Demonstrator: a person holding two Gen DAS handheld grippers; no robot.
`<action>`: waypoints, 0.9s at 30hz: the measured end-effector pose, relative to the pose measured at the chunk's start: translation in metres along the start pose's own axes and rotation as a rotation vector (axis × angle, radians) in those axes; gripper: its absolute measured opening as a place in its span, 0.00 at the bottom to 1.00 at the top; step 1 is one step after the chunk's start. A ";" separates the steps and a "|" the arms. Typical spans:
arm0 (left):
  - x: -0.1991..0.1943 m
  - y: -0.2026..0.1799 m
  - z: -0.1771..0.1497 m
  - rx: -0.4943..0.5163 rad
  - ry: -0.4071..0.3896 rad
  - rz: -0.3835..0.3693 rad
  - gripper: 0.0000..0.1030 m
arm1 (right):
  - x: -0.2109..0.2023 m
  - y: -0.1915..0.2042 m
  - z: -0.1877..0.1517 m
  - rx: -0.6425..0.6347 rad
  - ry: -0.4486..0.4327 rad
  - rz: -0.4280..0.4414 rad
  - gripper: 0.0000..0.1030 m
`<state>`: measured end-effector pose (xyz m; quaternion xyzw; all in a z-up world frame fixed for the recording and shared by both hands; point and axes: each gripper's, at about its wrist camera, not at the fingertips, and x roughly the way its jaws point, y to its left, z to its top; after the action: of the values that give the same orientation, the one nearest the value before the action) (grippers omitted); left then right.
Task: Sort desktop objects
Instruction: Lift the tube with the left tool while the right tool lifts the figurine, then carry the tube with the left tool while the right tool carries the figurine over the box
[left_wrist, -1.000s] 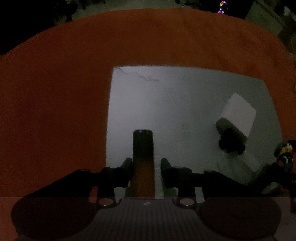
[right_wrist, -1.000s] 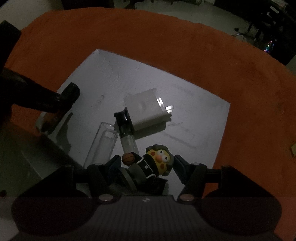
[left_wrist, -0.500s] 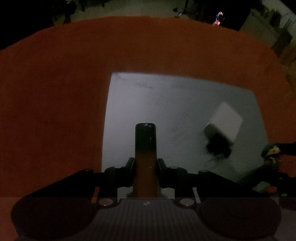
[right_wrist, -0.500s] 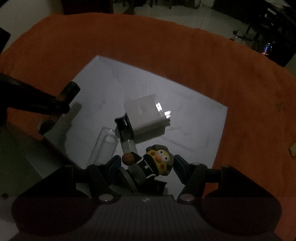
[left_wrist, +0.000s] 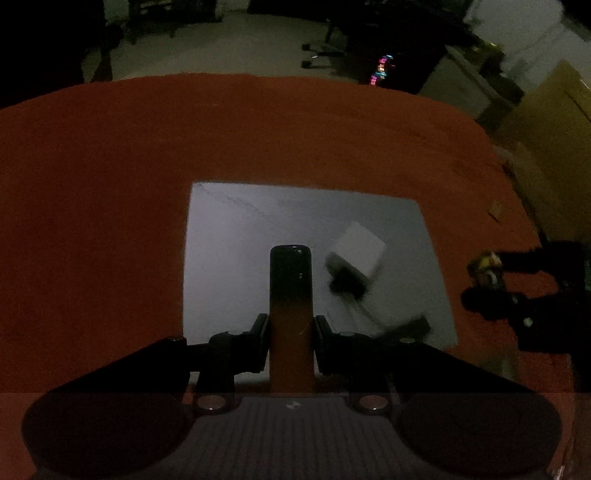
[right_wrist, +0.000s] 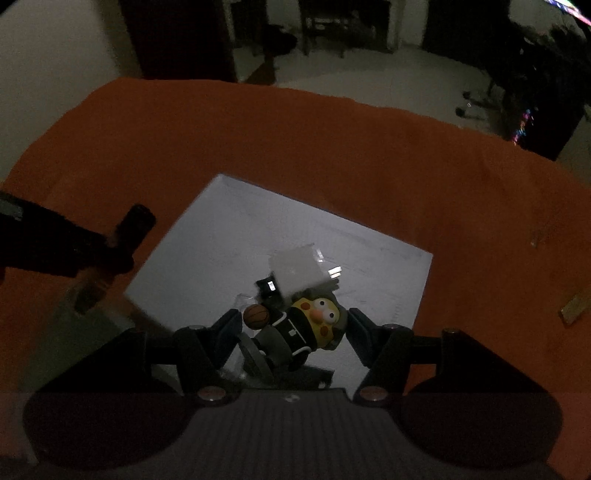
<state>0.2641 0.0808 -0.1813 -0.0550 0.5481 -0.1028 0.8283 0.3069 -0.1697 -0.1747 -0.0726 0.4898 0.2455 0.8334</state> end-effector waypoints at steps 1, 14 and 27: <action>-0.004 -0.003 -0.005 0.014 0.002 -0.009 0.20 | -0.008 0.005 -0.003 -0.013 -0.005 0.009 0.63; -0.020 -0.032 -0.094 0.137 0.138 -0.063 0.20 | -0.044 0.071 -0.077 -0.186 0.102 0.179 0.63; 0.016 -0.037 -0.155 0.167 0.274 -0.047 0.20 | 0.029 0.095 -0.151 -0.258 0.314 0.134 0.63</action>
<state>0.1232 0.0442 -0.2488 0.0157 0.6441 -0.1739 0.7447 0.1553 -0.1321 -0.2646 -0.1832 0.5819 0.3466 0.7125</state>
